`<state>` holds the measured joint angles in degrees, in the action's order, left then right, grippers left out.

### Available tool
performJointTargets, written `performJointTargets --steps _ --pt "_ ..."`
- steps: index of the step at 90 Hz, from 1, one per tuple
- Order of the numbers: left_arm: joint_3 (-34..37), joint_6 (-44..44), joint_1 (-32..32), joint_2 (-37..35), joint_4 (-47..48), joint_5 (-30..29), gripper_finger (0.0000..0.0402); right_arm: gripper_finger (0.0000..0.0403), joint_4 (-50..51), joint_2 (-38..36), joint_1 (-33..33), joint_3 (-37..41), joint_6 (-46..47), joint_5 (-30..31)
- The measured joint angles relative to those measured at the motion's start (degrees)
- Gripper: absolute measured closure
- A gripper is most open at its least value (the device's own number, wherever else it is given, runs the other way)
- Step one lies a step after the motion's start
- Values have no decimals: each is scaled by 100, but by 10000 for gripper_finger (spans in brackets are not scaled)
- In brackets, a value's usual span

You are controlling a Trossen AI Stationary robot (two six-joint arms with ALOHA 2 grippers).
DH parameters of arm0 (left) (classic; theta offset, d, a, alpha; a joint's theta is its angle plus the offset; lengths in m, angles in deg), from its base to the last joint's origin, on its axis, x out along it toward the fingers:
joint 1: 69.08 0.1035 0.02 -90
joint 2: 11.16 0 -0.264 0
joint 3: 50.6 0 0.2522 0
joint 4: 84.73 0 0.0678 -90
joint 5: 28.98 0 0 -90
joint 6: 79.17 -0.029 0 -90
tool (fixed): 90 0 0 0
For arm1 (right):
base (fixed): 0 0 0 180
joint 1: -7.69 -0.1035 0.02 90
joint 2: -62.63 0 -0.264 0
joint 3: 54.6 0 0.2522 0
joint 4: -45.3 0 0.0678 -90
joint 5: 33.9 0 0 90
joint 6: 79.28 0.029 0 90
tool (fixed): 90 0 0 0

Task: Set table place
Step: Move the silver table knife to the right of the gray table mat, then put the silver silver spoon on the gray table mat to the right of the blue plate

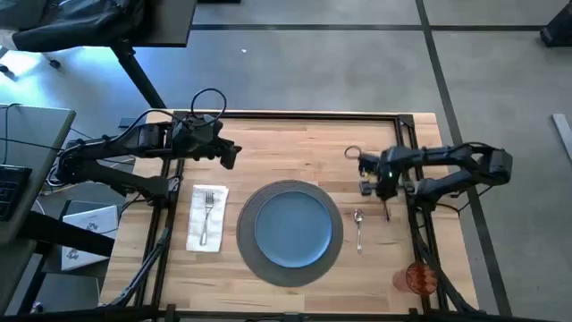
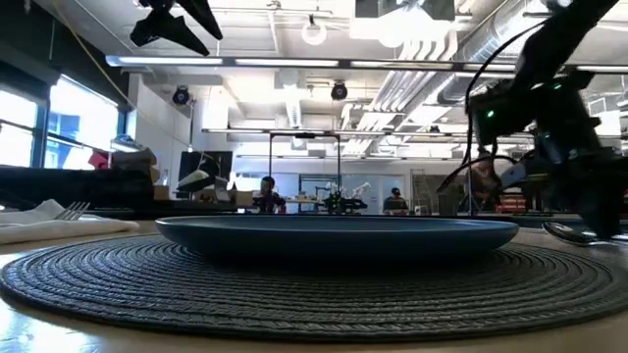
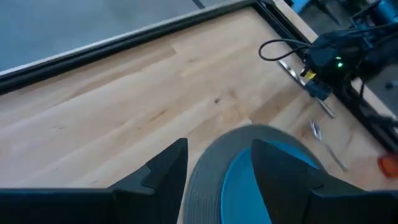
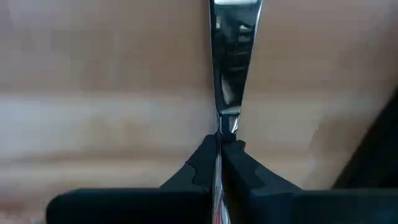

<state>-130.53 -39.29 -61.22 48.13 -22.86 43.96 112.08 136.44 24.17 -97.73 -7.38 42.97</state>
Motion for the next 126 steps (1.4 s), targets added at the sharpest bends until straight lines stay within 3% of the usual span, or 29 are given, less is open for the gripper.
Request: performJointTargets --steps 13,29,40,51,73,89,108,126 --pt "0 -425 0 0 -2 185 241 403 -425 -329 -1356 12 1698 -50" --pt "0 -804 0 0 5 412 241 403 -1212 -232 -2802 6 3573 -10" --pt "0 -964 0 0 5 593 241 403 -1828 -62 -3547 -40 4471 103" --pt "0 -1015 -1 0 9 652 241 403 -1781 129 -4076 -264 5103 409" --pt "0 -1108 0 0 9 714 241 403 -1728 388 -4471 -666 5420 437" --pt "0 -1108 -2 -2 9 714 241 403 -1006 422 -4480 -1162 5364 630" --pt "0 -1106 -2 -3 7 714 241 402 -909 422 -4436 -1439 4929 1389" --pt "0 -1106 -2 -4 4 712 241 346 -883 610 -4130 -1288 4706 1632"
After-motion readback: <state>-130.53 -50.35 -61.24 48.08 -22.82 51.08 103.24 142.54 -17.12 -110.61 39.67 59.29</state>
